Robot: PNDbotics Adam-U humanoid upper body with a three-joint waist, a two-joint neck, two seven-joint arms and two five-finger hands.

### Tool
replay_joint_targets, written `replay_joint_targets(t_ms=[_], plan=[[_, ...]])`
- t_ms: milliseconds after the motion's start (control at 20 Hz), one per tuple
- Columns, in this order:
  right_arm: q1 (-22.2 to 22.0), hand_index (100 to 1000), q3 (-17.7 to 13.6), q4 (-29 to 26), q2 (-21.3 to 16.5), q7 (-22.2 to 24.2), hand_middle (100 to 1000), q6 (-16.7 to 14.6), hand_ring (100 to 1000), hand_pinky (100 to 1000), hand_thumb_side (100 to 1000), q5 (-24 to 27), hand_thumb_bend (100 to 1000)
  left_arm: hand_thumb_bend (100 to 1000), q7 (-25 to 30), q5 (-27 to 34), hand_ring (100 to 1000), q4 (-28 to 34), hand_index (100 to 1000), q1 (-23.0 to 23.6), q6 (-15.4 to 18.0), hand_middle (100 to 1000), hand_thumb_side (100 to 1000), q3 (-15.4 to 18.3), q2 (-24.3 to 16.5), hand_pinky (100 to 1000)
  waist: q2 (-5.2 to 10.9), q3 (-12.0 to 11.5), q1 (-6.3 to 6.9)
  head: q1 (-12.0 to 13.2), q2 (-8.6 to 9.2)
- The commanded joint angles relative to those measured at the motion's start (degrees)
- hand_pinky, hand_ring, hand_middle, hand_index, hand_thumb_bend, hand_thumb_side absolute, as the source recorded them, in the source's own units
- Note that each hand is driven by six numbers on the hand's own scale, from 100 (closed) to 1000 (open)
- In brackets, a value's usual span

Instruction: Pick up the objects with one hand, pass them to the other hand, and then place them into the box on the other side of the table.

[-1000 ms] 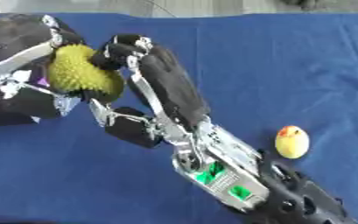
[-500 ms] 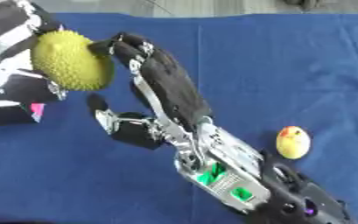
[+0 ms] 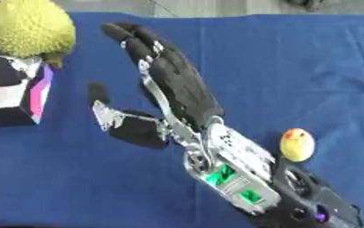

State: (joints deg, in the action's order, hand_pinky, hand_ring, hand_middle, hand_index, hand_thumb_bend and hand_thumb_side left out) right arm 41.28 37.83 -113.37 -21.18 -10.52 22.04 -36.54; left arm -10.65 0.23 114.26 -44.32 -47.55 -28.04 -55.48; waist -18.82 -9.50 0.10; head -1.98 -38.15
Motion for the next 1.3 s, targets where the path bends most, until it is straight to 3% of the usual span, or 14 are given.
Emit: replay_joint_targets(t_ms=[50, 150, 300, 550, 800, 950, 1000, 1050, 1150, 1200, 1250, 1300], plan=[[0.8, 928, -0.9, -1.2, -2.3, 0.8, 871, 0.0, 881, 865, 303, 0.3, 182, 100, -4.4, 3.2, 443, 0.3, 510, 2.3, -1.0, 337, 151, 4.5, -4.8, 575, 1.37, 0.2, -0.05, 2.4, -0.10], [0.9, 921, -1.4, -1.2, -4.5, 1.8, 864, -0.5, 875, 863, 242, 1.7, 222, 100, -5.9, 4.6, 447, 0.3, 511, 5.3, -2.8, 339, 148, 6.7, -6.8, 580, 1.61, 0.5, -0.39, 4.1, -0.23], [1.3, 895, -3.7, -1.2, -9.4, 5.2, 849, -1.0, 867, 861, 229, 5.3, 246, 100, -6.8, 5.9, 458, -2.2, 514, 8.7, -4.2, 343, 153, 9.3, -8.5, 597, 2.04, 1.2, -0.92, 6.0, -0.28], [1.0, 884, -11.4, -1.2, -17.9, 11.9, 830, -0.5, 849, 852, 281, 14.6, 203, 100, -5.4, 4.4, 489, -10.9, 537, 9.3, -4.4, 368, 131, 10.3, -7.8, 632, 2.36, 2.1, -1.67, 8.4, 0.03], [0.3, 883, -19.8, -1.2, -26.4, 14.7, 829, -1.4, 850, 854, 278, 22.4, 215, 100, 0.6, -2.9, 543, -22.3, 592, 7.0, -1.1, 425, 100, 10.0, -5.2, 677, 2.35, 2.8, -2.09, 10.6, 0.48], [-0.7, 879, -22.6, -1.2, -30.8, 14.7, 824, -2.5, 849, 856, 266, 23.8, 248, 115, 5.4, -9.2, 610, -28.0, 671, 5.4, 1.5, 500, 100, 9.8, -3.6, 732, 2.25, 3.0, -2.21, 11.5, 0.96], [-1.1, 878, -23.3, -1.2, -32.0, 14.6, 822, -2.9, 849, 857, 260, 23.9, 260, 165, 7.0, -11.7, 655, -29.5, 713, 4.9, 2.4, 542, 100, 9.6, -3.2, 758, 2.20, 3.1, -2.26, 11.6, 1.18], [-1.5, 877, -23.8, -1.2, -33.1, 14.5, 821, -3.4, 849, 857, 257, 23.9, 271, 236, 8.8, -14.1, 703, -30.9, 759, 4.5, 3.2, 594, 176, 9.6, -2.7, 781, 2.13, 3.2, -2.33, 11.5, 1.42], [-2.2, 877, -24.5, -1.2, -34.3, 14.4, 821, -4.1, 849, 857, 257, 23.9, 271, 236, 12.1, -18.5, 703, -32.9, 759, 3.8, 4.7, 594, 176, 9.9, -2.0, 781, 2.08, 3.3, -2.41, 11.4, 1.64], [-2.4, 876, -24.7, -1.2, -34.5, 14.4, 820, -4.3, 849, 857, 256, 23.9, 277, 276, 13.3, -20.1, 722, -33.4, 782, 3.6, 5.1, 614, 243, 10.2, -1.8, 791, 2.08, 3.2, -2.43, 11.3, 1.67], [-3.0, 878, -25.1, -1.2, -35.4, 14.5, 822, -4.3, 850, 857, 267, 23.8, 297, 630, 14.5, -21.7, 872, -34.2, 900, 3.5, 5.3, 774, 630, 10.3, -1.7, 901, 1.97, 3.5, -2.51, 10.5, 1.77], [-4.2, 879, -25.9, -1.2, -36.9, 14.5, 823, -4.5, 851, 857, 266, 23.9, 303, 677, 16.0, -23.9, 883, -35.1, 911, 3.5, 5.0, 783, 657, 10.3, -1.5, 910, 1.83, 3.7, -2.57, 9.9, 1.85]])
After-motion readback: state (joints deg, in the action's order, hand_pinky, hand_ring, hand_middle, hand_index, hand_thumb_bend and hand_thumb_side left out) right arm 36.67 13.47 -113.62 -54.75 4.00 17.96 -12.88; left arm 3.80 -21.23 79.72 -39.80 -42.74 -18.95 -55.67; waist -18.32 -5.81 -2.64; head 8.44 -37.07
